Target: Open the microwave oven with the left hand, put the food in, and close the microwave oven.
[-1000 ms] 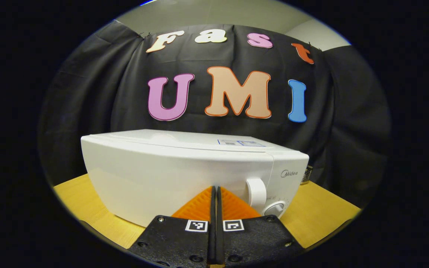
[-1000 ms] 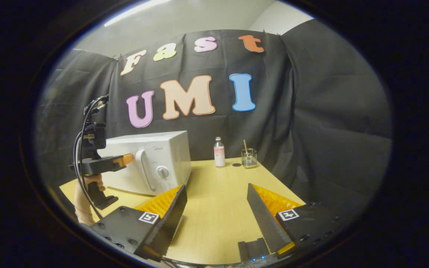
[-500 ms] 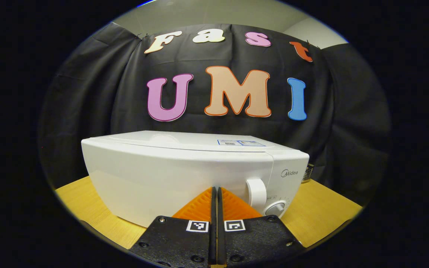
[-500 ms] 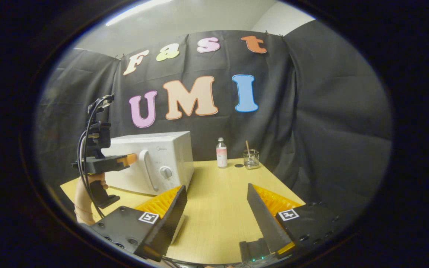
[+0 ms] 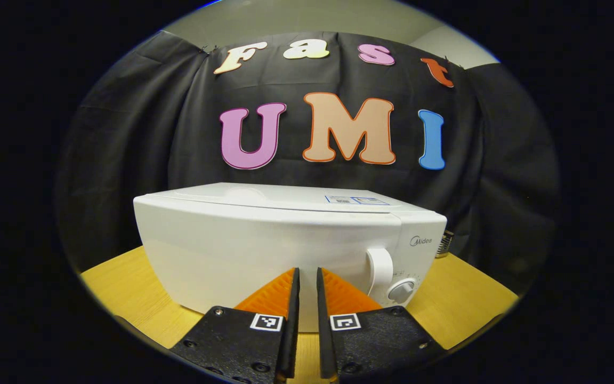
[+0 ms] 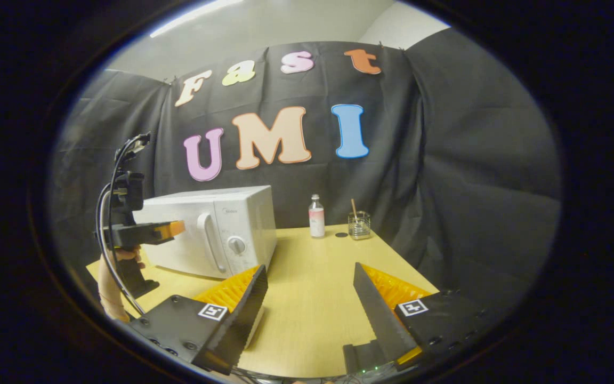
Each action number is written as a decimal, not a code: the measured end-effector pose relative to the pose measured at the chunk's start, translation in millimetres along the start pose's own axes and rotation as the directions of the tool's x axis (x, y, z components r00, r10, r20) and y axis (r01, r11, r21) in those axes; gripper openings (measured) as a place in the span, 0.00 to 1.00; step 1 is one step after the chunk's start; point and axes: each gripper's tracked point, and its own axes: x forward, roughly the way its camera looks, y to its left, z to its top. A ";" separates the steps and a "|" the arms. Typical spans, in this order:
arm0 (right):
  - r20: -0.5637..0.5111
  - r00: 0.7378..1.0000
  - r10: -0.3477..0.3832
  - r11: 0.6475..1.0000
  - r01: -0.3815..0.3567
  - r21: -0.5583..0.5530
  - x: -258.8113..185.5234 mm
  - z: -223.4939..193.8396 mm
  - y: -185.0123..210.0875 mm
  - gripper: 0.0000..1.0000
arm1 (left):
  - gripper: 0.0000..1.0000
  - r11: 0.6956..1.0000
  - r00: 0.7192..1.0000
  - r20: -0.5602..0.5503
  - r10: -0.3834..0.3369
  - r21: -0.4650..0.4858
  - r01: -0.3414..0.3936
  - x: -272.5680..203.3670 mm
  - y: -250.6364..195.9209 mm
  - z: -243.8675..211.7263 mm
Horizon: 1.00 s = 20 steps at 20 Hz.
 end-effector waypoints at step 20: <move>0.057 0.995 0.081 0.996 -0.079 -0.043 -19.2 18.2 35.0 0.99 | 0.96 0.996 0.985 0.151 0.082 0.023 -0.086 -156.6 32.2 50.5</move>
